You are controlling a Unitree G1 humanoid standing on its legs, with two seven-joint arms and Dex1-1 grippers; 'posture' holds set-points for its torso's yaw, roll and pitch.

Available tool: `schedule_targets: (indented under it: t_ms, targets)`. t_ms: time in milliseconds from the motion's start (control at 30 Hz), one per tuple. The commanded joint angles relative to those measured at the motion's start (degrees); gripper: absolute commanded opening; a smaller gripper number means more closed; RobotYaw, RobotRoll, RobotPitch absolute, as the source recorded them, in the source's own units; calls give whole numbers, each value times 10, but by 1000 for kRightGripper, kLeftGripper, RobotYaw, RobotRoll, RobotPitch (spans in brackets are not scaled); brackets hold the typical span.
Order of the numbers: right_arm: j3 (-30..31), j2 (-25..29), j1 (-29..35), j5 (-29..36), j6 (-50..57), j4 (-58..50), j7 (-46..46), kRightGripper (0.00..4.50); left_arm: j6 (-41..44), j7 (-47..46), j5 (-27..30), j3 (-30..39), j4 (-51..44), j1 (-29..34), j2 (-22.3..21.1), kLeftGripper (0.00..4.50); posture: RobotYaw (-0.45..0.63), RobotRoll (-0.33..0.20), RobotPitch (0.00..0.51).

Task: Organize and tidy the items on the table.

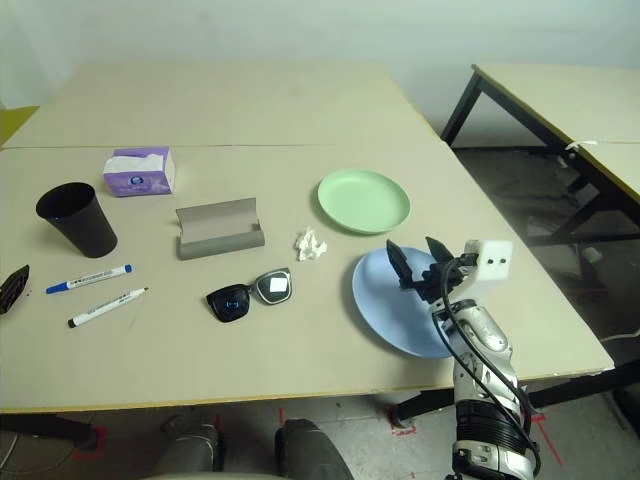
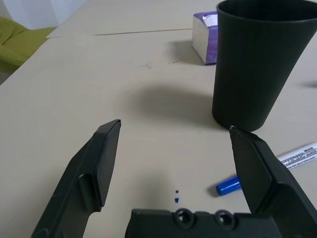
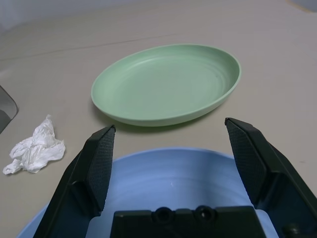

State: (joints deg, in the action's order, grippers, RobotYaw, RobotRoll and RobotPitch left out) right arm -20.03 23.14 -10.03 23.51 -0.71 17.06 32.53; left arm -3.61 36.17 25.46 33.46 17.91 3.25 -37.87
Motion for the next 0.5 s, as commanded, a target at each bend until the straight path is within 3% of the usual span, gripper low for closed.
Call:
schedule_targets:
  t_ms: [33, 500]
  targets:
    - [-7, 2, 8, 3, 3, -9, -5, 4500, 8, -2, -1, -6, -5, -4, 6, 4452, -27, 0, 110]
    - [-29, 28, 0, 7, -3, 21, 3, 4500, 12, 0, -1, -19, -24, -6, 29, 4452, -41, 0, 113]
